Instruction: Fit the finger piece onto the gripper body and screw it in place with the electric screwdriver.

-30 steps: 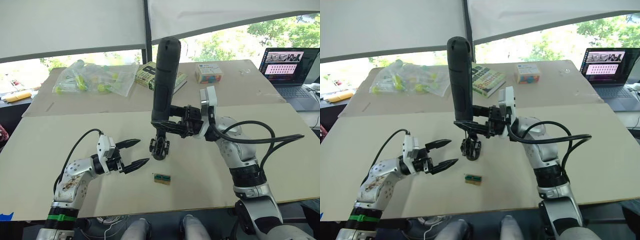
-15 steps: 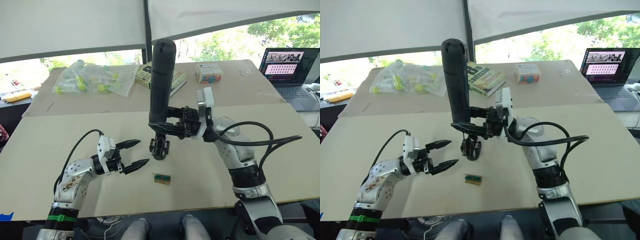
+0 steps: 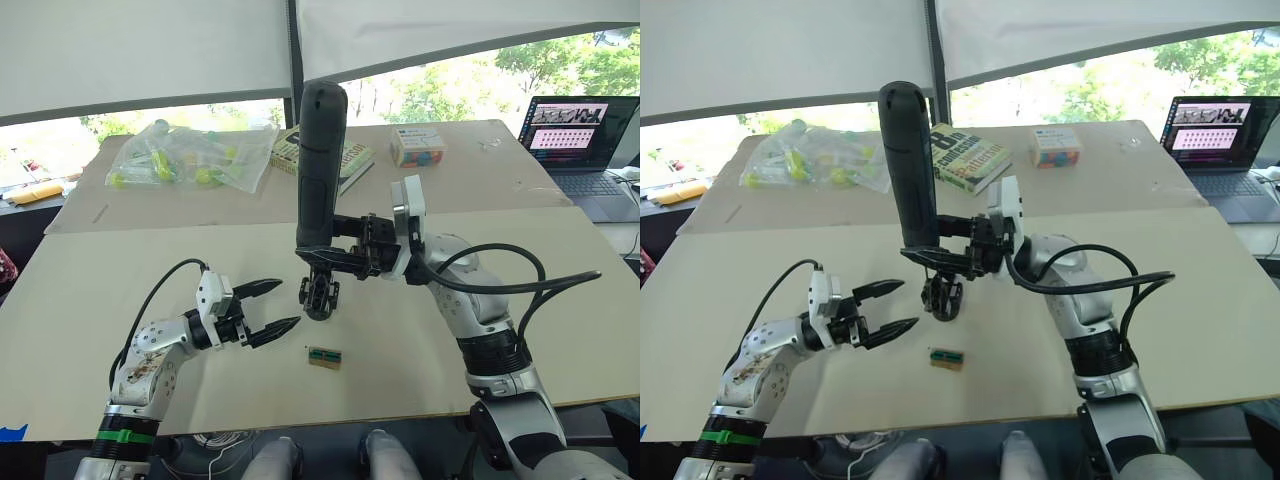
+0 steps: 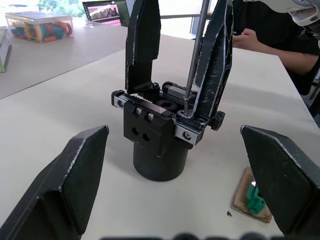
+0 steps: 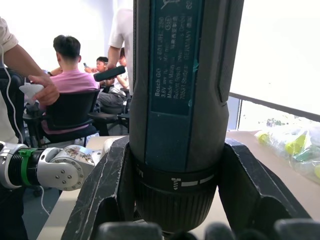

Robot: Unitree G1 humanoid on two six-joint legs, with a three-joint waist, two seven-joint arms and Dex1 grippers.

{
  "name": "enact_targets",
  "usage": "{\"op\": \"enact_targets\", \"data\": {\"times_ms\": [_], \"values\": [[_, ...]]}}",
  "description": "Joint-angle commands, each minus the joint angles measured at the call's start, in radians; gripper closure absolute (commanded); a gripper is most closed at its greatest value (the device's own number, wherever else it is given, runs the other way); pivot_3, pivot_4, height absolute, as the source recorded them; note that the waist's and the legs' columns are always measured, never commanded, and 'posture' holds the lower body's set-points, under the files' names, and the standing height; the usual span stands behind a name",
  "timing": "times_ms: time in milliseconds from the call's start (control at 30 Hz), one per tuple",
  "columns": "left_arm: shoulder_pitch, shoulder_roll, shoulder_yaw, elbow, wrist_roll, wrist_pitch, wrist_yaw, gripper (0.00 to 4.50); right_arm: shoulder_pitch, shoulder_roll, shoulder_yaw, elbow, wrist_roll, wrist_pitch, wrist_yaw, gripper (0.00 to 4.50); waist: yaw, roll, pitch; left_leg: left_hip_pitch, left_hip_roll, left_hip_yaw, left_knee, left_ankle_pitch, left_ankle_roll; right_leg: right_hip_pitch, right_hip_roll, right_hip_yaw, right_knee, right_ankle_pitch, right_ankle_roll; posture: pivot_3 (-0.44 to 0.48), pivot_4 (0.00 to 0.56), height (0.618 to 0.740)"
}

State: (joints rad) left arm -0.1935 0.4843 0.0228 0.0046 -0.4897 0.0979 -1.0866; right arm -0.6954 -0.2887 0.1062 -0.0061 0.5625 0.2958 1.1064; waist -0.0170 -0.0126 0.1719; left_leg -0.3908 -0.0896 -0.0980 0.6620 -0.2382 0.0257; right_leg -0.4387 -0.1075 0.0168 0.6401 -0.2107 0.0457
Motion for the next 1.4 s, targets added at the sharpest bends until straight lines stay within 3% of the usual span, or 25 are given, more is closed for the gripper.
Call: {"op": "enact_targets", "data": {"times_ms": [33, 1100, 1400], "values": [[-0.009, 0.004, 0.003, -0.05, -0.005, 0.009, 0.008, 0.0, -0.016, -0.007, -0.014, -0.034, -0.001, -0.017, 0.0, 2.58, 0.0, 0.0, 0.0, 0.0, 0.0, 0.0, 0.0, 0.0, 0.0, 0.0, 0.0, 0.0, 0.0, 0.0, 0.0, 0.0, 0.15, 0.74], [0.004, -0.011, 0.004, 0.033, 0.021, -0.061, -0.032, 0.0, -0.039, -0.01, -0.021, -0.015, -0.009, -0.023, 0.021, 2.58, 0.002, 0.0, 0.0, 0.0, 0.0, 0.0, 0.0, 0.0, 0.0, 0.0, 0.0, 0.0, 0.0, 0.0, 0.0, 0.0, 0.15, 0.74], [-0.05, -0.037, -0.055, 0.117, 0.129, -0.094, 0.013, 0.0, -0.033, -0.005, -0.015, -0.023, -0.014, -0.023, 0.027, 2.58, 0.002, 0.0, 0.0, 0.0, 0.0, 0.0, 0.0, 0.0, 0.0, 0.0, 0.0, 0.0, 0.0, 0.0, 0.0, 0.0, 0.15, 0.74]]}}
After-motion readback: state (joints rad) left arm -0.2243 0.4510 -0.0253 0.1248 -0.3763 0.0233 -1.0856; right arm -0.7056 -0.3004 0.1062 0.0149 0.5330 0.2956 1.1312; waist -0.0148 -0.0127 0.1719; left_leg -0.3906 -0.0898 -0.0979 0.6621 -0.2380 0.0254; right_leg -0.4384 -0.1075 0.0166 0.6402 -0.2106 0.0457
